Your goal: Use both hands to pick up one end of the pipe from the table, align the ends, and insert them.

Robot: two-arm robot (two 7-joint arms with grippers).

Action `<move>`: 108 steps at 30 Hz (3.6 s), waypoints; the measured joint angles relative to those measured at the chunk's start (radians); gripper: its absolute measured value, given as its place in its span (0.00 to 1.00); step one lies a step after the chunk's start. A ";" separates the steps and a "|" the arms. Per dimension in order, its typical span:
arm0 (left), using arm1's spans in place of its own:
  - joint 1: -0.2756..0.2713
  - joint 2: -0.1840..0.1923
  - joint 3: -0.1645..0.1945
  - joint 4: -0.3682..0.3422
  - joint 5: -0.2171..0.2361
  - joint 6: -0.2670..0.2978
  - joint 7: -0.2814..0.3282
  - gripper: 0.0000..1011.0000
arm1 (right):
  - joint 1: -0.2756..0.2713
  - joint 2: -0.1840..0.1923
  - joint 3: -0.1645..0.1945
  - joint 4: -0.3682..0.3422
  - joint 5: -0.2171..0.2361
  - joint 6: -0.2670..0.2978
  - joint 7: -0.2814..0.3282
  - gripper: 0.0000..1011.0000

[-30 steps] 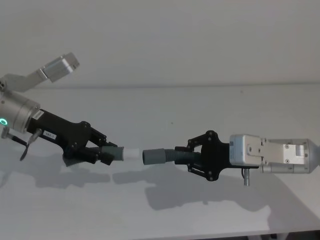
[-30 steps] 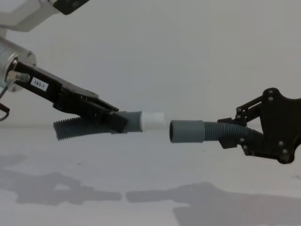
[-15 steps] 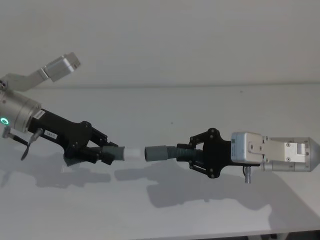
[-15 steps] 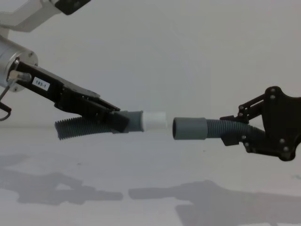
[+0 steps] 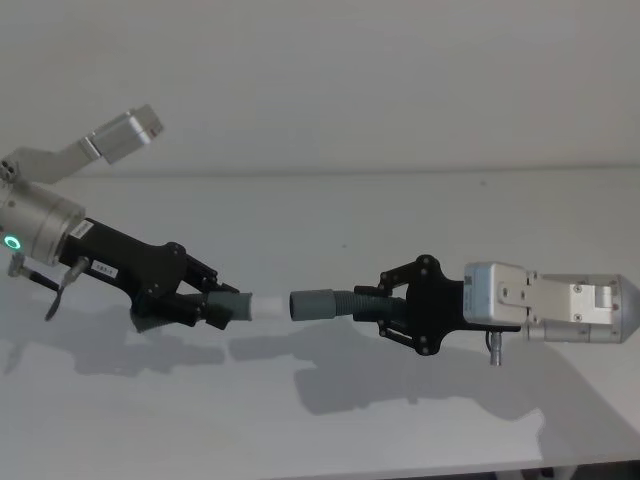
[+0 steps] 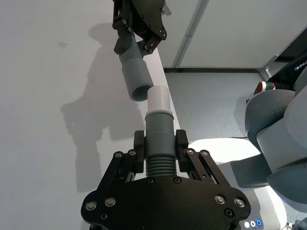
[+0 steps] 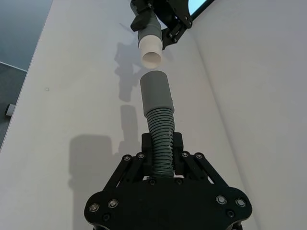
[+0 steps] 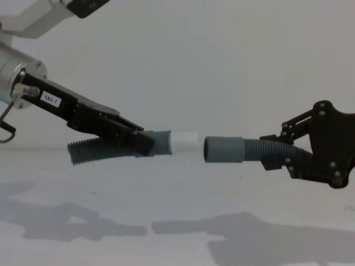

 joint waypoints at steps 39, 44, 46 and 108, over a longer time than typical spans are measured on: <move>-0.002 -0.023 0.023 0.027 -0.031 -0.012 0.027 0.35 | -0.001 0.000 0.002 0.001 0.003 0.000 0.001 0.21; -0.002 -0.020 0.028 0.024 -0.036 -0.010 0.027 0.35 | -0.001 0.000 0.002 0.001 0.003 0.000 0.001 0.21; -0.002 -0.018 0.030 0.022 -0.037 -0.010 0.027 0.35 | -0.001 0.000 0.002 0.001 0.003 0.000 0.001 0.21; -0.018 -0.023 0.079 0.084 -0.073 -0.035 0.033 0.35 | -0.001 0.000 0.002 0.001 0.002 0.000 0.001 0.21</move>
